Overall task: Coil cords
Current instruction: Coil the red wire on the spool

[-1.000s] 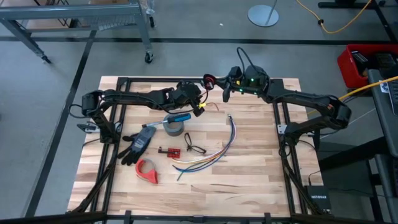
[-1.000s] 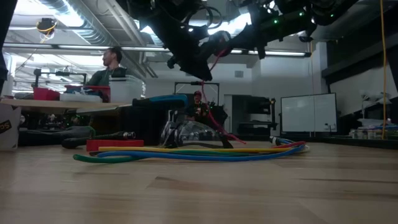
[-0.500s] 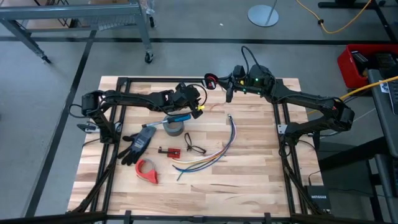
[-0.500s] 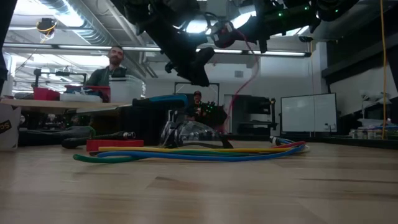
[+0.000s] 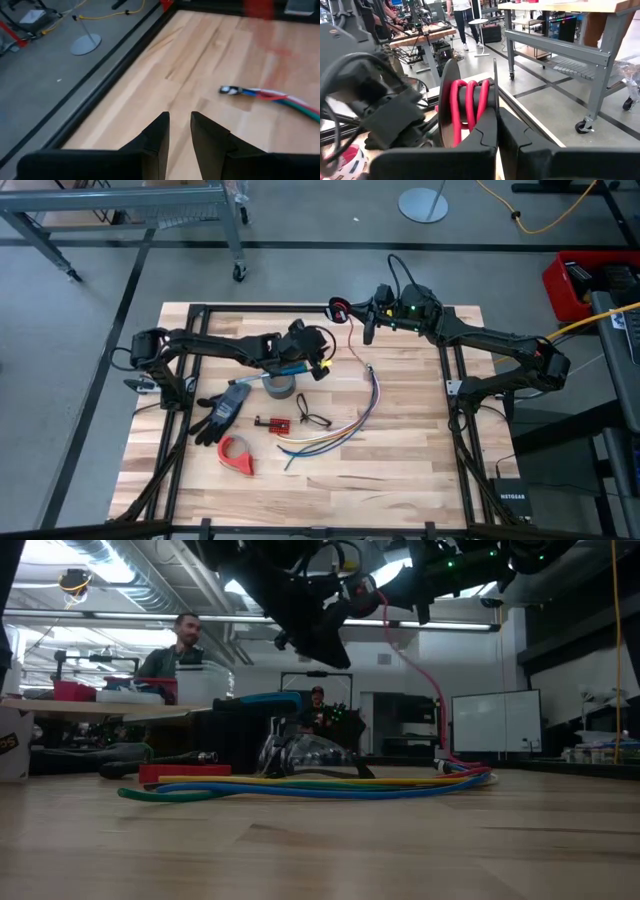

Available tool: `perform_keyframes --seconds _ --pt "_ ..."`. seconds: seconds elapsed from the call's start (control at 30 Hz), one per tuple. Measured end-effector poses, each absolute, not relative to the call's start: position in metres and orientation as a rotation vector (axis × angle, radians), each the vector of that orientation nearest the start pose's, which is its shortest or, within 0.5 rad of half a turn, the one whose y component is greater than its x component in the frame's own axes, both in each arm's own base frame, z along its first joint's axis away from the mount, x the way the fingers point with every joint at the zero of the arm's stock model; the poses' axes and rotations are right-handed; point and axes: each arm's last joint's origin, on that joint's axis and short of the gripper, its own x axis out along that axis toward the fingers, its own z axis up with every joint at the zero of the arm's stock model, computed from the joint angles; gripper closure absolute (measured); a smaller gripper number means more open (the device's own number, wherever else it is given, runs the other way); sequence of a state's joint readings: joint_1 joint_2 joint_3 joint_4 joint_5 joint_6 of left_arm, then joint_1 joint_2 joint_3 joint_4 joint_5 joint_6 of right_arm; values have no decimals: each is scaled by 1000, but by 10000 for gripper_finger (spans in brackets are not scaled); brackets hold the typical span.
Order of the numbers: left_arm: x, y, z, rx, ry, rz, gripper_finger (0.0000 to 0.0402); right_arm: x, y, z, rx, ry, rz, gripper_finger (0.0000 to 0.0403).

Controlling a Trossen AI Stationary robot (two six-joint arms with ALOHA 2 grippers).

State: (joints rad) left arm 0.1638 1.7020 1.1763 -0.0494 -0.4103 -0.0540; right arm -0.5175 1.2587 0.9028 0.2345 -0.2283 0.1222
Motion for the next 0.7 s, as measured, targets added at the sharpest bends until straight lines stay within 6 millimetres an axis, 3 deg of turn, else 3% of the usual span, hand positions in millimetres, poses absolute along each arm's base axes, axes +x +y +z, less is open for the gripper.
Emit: perform_keyframes --seconds 0.3,0.7 --pt "377 51 244 -25 453 528 329 251 -135 315 162 89 -295 402" --pt "366 47 208 -175 203 520 329 251 -135 317 152 63 -292 402"
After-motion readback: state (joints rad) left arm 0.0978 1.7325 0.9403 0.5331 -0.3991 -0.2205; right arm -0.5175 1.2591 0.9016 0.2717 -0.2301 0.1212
